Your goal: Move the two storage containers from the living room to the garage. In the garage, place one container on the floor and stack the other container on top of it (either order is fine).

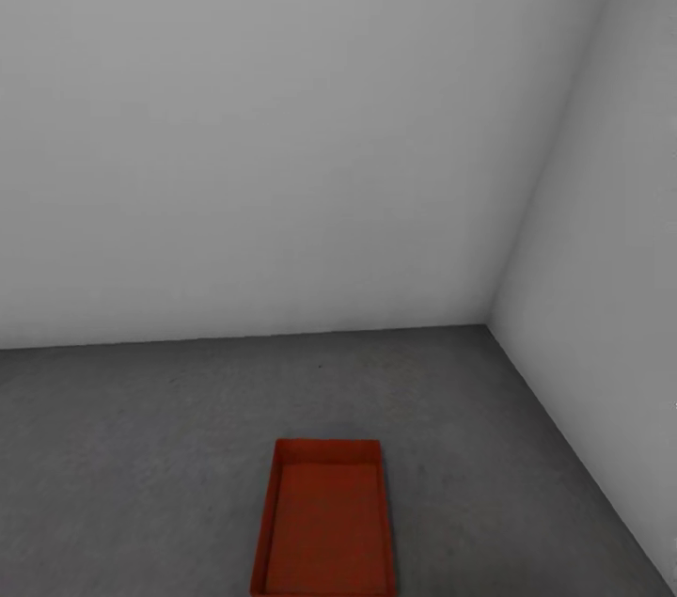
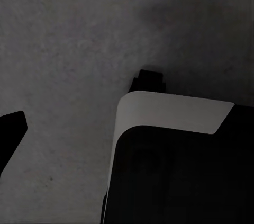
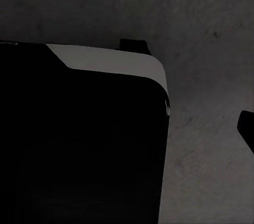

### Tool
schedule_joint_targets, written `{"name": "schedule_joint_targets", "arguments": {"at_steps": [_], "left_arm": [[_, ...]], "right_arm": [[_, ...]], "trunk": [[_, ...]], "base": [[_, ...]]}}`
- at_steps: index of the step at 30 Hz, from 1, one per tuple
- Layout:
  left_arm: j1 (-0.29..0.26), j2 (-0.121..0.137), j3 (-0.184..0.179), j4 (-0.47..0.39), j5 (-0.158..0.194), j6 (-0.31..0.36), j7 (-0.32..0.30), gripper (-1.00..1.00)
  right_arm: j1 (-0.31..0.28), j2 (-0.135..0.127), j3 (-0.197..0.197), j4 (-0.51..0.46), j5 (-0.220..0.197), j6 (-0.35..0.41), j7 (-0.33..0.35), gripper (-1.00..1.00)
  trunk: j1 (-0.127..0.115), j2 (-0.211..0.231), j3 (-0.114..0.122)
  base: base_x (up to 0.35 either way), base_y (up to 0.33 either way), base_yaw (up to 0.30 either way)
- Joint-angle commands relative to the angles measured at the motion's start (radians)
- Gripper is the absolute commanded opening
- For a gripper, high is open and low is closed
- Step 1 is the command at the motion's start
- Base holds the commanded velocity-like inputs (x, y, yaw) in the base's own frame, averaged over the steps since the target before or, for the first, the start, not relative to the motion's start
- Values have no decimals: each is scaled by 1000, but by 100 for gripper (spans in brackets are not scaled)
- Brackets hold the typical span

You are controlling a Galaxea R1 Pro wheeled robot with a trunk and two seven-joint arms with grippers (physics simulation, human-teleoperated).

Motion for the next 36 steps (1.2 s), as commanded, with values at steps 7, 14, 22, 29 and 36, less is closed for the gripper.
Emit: {"name": "schedule_joint_targets", "arguments": {"at_steps": [7, 14, 22, 29, 36], "left_arm": [[0, 1, 4, -1, 4, 2, 3, 100], [0, 1, 4, -2, 2, 2, 3, 100], [0, 1, 4, -2, 2, 2, 3, 100], [0, 1, 4, -2, 1, 2, 3, 100], [0, 1, 4, -2, 1, 2, 3, 100]], "right_arm": [[1, 0, 8, 2, -10, -5, 1, 100], [0, -1, 10, 1, -5, -4, 1, 100], [1, -2, 12, -1, -1, -1, 2, 100], [0, -2, 13, -1, -1, -3, 1, 100], [0, -1, 12, -1, -2, -3, 1, 100]], "trunk": [[0, 0, 7], [0, 0, 8], [0, 0, 8], [0, 0, 8], [0, 0, 8]], "base": [[0, 0, -60], [0, 0, -6], [0, 0, 0], [0, 0, 0], [0, 0, 0]]}}
